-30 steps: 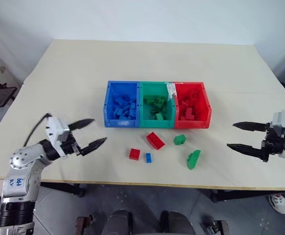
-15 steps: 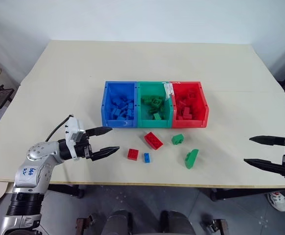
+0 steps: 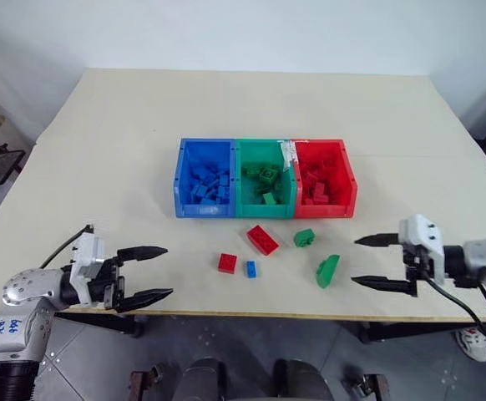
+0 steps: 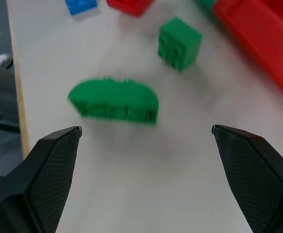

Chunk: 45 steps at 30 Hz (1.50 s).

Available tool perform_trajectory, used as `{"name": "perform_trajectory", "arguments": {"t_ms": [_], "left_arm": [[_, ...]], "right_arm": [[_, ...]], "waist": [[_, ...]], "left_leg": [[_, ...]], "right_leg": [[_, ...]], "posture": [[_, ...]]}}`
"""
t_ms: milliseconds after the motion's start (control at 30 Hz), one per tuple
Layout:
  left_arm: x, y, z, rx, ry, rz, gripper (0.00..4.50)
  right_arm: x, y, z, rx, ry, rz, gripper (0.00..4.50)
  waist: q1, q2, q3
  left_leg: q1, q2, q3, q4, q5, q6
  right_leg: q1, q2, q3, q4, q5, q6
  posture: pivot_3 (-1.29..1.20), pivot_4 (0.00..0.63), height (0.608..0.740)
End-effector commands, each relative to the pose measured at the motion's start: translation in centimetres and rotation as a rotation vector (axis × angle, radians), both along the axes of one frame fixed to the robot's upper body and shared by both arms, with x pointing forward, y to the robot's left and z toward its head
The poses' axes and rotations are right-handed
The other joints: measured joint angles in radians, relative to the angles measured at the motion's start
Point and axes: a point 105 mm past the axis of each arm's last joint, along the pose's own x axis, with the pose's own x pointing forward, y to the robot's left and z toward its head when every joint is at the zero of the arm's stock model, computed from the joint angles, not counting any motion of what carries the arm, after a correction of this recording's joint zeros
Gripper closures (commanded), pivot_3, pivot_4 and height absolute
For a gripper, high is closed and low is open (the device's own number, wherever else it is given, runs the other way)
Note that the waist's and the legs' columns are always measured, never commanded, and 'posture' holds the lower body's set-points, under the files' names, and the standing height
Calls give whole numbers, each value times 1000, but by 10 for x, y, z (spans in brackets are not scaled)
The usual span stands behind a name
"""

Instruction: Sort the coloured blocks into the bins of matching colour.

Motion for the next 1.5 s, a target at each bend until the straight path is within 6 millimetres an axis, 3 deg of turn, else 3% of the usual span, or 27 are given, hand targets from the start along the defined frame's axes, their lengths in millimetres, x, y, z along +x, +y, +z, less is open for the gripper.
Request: {"name": "perform_trajectory", "arguments": {"t_ms": [33,233,467,633,733,967,1033,1133,1267,1333,1500], "left_arm": [[-4,10,5,13,-43,13,43],[-5,12,8,11,-62,37,43],[-4,12,12,7,-89,64,43],[-4,7,13,-6,-98,75,43],[-5,4,13,-12,-104,79,0],[-5,4,14,-14,-112,87,0],[-5,4,14,-14,-113,88,0],[-4,4,15,-16,-113,89,0],[-2,5,15,-19,-112,80,0],[-1,5,16,-16,-114,71,0],[4,8,20,-2,-137,73,0]], "right_arm": [[9,10,4,-16,-35,71,0],[12,20,-13,-139,0,246,0],[14,36,-17,-137,9,359,0],[20,46,-31,-125,63,369,0],[22,52,-35,-86,68,366,559],[25,48,-25,-36,41,328,2997],[24,44,-19,-18,25,307,3593],[23,41,-4,18,-9,273,3604],[29,53,43,130,-115,195,3604],[41,66,66,201,-157,138,3604],[87,102,94,297,-256,3,3604]], "waist": [[-2,0,0],[-8,0,0],[-22,0,0],[-23,0,0],[-22,-1,0],[-22,-1,-1],[-21,-1,0],[-20,-1,0],[-22,0,0],[-27,0,0],[-43,0,0]], "left_leg": [[0,0,0,0,0,0],[0,0,0,0,0,0],[0,0,0,0,0,0],[0,1,-1,0,0,0],[0,0,0,0,0,0],[0,1,-1,0,0,0],[0,1,-1,0,0,0],[0,0,-1,0,0,0],[0,1,-1,0,0,0],[0,1,-1,0,0,-1],[0,2,-1,0,-1,-2]], "right_leg": [[0,0,0,0,0,0],[0,0,-1,1,0,0],[0,1,-2,2,0,0],[0,1,-2,2,0,0],[0,1,-2,2,0,0],[0,1,-2,2,0,0],[0,1,-2,2,0,0],[0,0,-2,2,0,0],[0,0,-2,2,0,0],[-1,0,-2,2,0,0],[-2,1,-2,5,0,-1]], "posture": [[0,150,740],[0,150,740],[0,150,740],[0,150,740],[0,150,740],[0,150,740],[0,150,740],[0,150,740],[0,150,740],[0,150,740],[0,150,740]]}}
